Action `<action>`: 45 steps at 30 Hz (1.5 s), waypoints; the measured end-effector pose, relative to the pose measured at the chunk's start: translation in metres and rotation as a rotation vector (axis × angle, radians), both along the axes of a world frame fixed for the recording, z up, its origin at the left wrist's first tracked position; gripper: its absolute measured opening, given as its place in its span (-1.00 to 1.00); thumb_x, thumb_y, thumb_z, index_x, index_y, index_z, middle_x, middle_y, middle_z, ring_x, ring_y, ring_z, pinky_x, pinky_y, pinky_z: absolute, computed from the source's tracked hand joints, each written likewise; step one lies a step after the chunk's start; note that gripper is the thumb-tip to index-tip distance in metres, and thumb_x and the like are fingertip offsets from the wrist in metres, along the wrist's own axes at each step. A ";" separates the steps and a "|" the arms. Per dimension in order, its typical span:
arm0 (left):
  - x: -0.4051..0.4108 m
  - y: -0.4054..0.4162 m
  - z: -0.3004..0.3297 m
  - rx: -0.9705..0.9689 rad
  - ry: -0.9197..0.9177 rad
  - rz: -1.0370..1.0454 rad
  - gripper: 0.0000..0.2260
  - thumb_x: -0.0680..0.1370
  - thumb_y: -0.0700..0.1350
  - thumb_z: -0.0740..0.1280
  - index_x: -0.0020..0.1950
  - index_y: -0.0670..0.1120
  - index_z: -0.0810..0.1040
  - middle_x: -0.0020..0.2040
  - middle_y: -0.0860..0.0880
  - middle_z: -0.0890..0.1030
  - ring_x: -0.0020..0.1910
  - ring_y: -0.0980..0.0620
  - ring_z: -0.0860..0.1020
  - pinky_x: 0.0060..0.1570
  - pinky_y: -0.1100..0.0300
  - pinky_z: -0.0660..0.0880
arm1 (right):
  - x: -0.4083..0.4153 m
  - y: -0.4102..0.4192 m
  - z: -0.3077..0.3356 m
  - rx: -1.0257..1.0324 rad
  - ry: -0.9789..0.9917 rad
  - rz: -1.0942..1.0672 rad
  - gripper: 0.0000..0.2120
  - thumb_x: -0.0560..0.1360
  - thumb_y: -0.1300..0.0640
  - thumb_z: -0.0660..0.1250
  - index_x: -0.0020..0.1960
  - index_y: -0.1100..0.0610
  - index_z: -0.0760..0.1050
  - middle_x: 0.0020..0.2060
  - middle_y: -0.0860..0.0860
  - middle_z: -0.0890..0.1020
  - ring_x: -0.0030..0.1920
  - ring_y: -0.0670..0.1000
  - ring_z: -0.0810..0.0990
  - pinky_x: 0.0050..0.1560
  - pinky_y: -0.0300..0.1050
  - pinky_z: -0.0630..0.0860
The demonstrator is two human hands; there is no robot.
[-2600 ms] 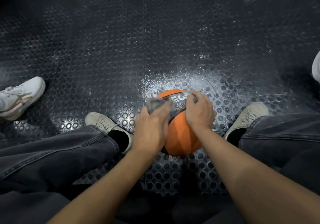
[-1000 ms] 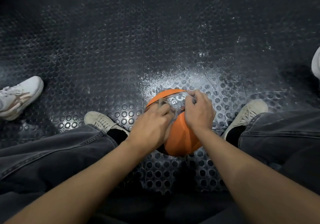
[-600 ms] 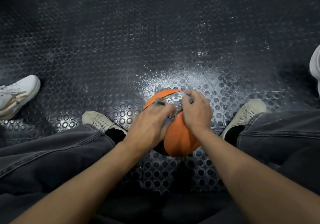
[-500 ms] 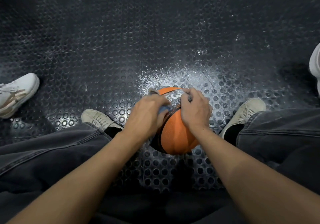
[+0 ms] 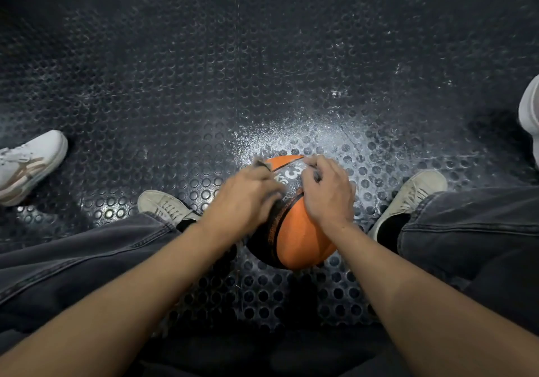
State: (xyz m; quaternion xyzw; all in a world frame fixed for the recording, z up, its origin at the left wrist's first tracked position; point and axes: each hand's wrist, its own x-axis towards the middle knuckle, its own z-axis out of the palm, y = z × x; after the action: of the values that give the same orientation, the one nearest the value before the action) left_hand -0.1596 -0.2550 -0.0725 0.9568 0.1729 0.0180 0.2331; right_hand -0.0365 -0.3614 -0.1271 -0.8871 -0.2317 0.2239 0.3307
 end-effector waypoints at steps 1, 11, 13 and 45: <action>0.004 0.012 -0.006 0.009 -0.001 0.111 -0.87 0.51 -0.18 0.38 0.01 -0.08 0.69 -0.10 -0.07 0.62 -0.08 -0.12 0.58 -0.07 0.02 0.54 | -0.001 0.001 0.001 -0.008 -0.005 0.015 -0.80 0.62 0.02 0.12 0.13 -0.06 0.49 0.09 -0.16 0.50 0.11 -0.08 0.38 0.14 -0.07 0.22; 0.001 0.009 -0.009 -0.067 -0.043 0.249 -0.87 0.52 -0.16 0.35 0.00 -0.08 0.68 -0.09 -0.08 0.62 -0.07 -0.09 0.57 -0.01 -0.05 0.52 | -0.005 0.008 0.008 -0.021 0.035 -0.053 -0.86 0.60 0.02 0.13 -0.09 -0.06 0.43 -0.10 -0.17 0.47 0.04 -0.01 0.44 0.27 0.11 0.35; -0.001 0.005 -0.010 -0.065 -0.027 0.328 -0.86 0.53 -0.15 0.35 0.01 -0.06 0.69 -0.10 -0.07 0.60 -0.08 -0.09 0.57 -0.01 -0.06 0.50 | -0.010 0.018 0.009 -0.044 0.057 -0.132 -0.83 0.60 0.02 0.13 -0.15 -0.02 0.38 -0.10 -0.10 0.45 -0.01 0.03 0.45 0.30 0.18 0.34; -0.009 -0.036 -0.004 -0.086 -0.105 0.162 -0.85 0.52 -0.11 0.33 -0.08 -0.11 0.68 -0.20 -0.05 0.54 -0.20 -0.02 0.53 -0.20 0.05 0.48 | -0.005 0.011 0.003 -0.106 0.106 -0.200 -0.84 0.60 -0.01 0.10 0.01 -0.01 0.44 0.06 -0.02 0.49 0.15 0.09 0.45 0.28 0.14 0.27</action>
State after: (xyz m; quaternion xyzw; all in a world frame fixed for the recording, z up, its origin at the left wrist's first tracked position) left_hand -0.1686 -0.2911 -0.0760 0.9265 0.2379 0.0795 0.2805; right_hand -0.0419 -0.3508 -0.1236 -0.9089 -0.1118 0.2483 0.3157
